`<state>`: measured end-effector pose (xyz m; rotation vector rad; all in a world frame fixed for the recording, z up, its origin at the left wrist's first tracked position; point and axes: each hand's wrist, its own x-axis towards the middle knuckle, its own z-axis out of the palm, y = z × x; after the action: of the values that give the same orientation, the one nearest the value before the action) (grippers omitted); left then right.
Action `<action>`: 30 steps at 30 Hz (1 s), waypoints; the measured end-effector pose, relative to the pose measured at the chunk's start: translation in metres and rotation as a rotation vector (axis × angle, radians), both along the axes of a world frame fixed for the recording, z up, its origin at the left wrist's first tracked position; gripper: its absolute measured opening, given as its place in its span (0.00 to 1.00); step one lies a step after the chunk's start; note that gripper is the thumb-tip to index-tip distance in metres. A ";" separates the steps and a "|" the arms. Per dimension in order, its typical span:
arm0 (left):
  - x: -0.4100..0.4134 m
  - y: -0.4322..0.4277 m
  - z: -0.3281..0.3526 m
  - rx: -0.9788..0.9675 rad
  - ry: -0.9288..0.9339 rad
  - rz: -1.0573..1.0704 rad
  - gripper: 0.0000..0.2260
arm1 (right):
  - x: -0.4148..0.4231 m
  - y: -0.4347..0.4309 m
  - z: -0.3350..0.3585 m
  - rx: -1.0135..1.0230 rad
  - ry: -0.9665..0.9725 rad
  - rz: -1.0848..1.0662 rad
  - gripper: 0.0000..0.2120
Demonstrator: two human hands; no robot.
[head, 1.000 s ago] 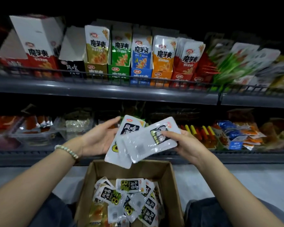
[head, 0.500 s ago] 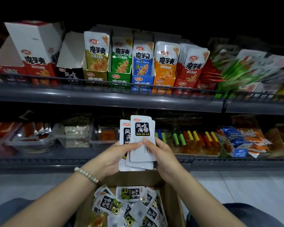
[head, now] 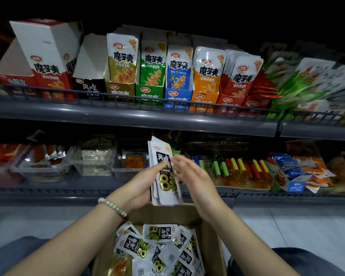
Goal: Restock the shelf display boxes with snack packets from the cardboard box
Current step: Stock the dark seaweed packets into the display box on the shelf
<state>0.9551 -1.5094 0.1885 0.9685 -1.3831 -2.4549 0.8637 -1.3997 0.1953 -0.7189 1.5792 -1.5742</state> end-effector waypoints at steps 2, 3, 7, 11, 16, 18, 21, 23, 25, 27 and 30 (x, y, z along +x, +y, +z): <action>0.001 0.000 0.001 -0.024 0.001 0.035 0.13 | -0.005 0.001 -0.001 0.018 0.199 -0.072 0.16; 0.001 -0.001 0.000 -0.042 0.007 0.051 0.13 | -0.007 0.002 -0.004 0.029 0.250 -0.099 0.21; 0.001 0.000 0.000 -0.119 -0.002 0.088 0.18 | -0.003 0.002 -0.010 0.042 -0.073 -0.110 0.23; 0.002 -0.002 0.004 -0.213 -0.064 0.108 0.16 | -0.003 0.000 -0.008 -0.008 -0.339 -0.098 0.15; 0.009 -0.003 0.003 -0.257 -0.052 0.187 0.12 | -0.003 -0.002 -0.014 -0.003 -0.483 -0.179 0.18; 0.008 -0.003 0.004 -0.218 -0.050 0.170 0.15 | -0.001 -0.004 -0.017 0.002 -0.498 -0.237 0.19; 0.006 -0.002 0.007 -0.255 -0.025 0.139 0.28 | -0.004 -0.007 -0.015 -0.020 -0.519 -0.328 0.19; 0.003 0.000 0.005 -0.280 -0.009 0.090 0.26 | -0.004 -0.009 -0.012 -0.011 -0.530 -0.299 0.15; 0.003 0.005 0.005 -0.318 -0.010 0.011 0.17 | -0.002 -0.012 -0.012 -0.026 -0.531 -0.273 0.12; 0.004 0.007 0.003 -0.365 -0.016 -0.043 0.13 | 0.002 -0.017 -0.013 -0.059 -0.483 -0.286 0.12; 0.010 0.005 0.003 -0.461 -0.033 -0.094 0.12 | 0.004 -0.023 -0.013 -0.080 -0.307 -0.330 0.14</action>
<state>0.9646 -1.5042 0.1917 0.8495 -1.9246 -2.0351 0.8681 -1.4226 0.1826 -0.2446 1.4622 -1.8915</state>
